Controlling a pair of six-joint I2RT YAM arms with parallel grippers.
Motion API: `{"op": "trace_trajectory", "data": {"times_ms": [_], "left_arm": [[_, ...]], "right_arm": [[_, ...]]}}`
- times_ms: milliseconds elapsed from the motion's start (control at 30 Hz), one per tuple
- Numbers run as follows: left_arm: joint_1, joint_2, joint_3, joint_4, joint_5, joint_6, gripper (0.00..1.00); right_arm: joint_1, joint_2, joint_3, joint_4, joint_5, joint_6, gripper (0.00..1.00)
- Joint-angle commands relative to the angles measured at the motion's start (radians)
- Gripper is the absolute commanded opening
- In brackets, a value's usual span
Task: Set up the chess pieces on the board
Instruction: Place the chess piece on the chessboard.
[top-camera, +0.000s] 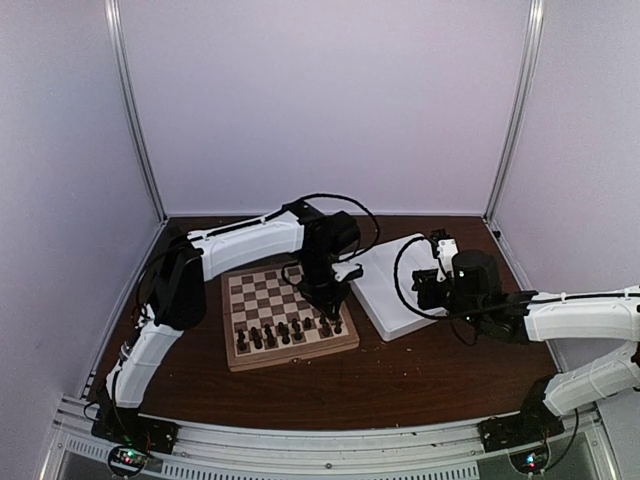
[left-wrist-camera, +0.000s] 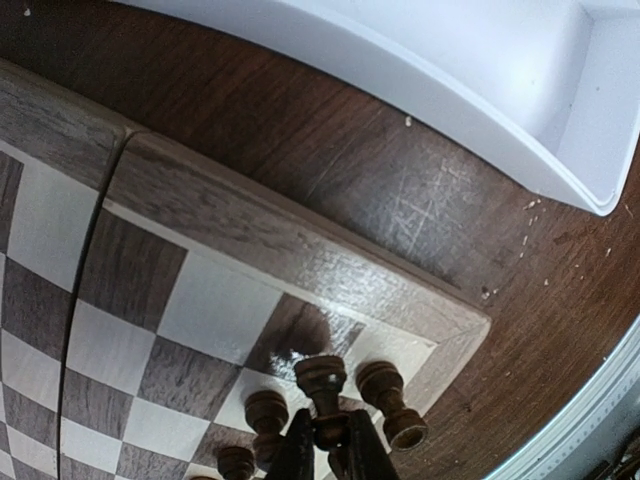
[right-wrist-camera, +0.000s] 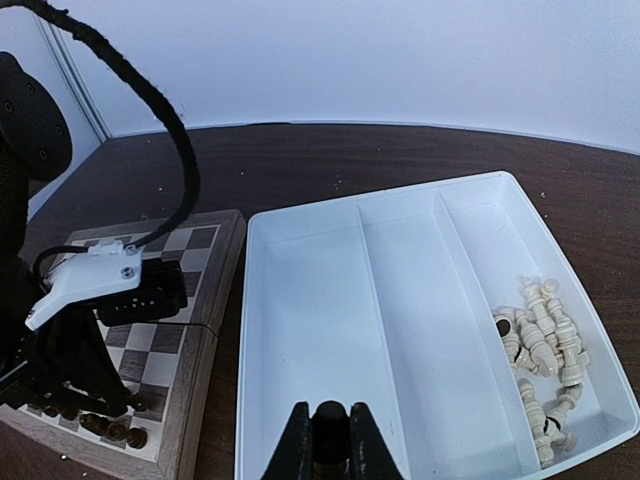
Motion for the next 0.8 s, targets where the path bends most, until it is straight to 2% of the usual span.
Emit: {"op": "trace_trajectory", "data": {"times_ms": [0, 200, 400, 767], "left_arm": [[0.009, 0.011, 0.045, -0.012, 0.004, 0.005, 0.07], [0.012, 0.012, 0.053, -0.016, 0.003, 0.006, 0.13], [0.014, 0.011, 0.053, -0.021, 0.011, 0.007, 0.07], [0.017, 0.027, 0.053, -0.022, 0.030, 0.004, 0.09]], "right_arm": [[-0.006, 0.003, 0.008, 0.010, 0.017, 0.014, 0.03], [-0.008, 0.004, 0.008, 0.008, 0.018, 0.016, 0.03], [-0.008, 0.005, 0.008, 0.008, 0.016, 0.017, 0.03], [-0.011, 0.004, 0.008, 0.006, 0.016, 0.019, 0.03]]}}
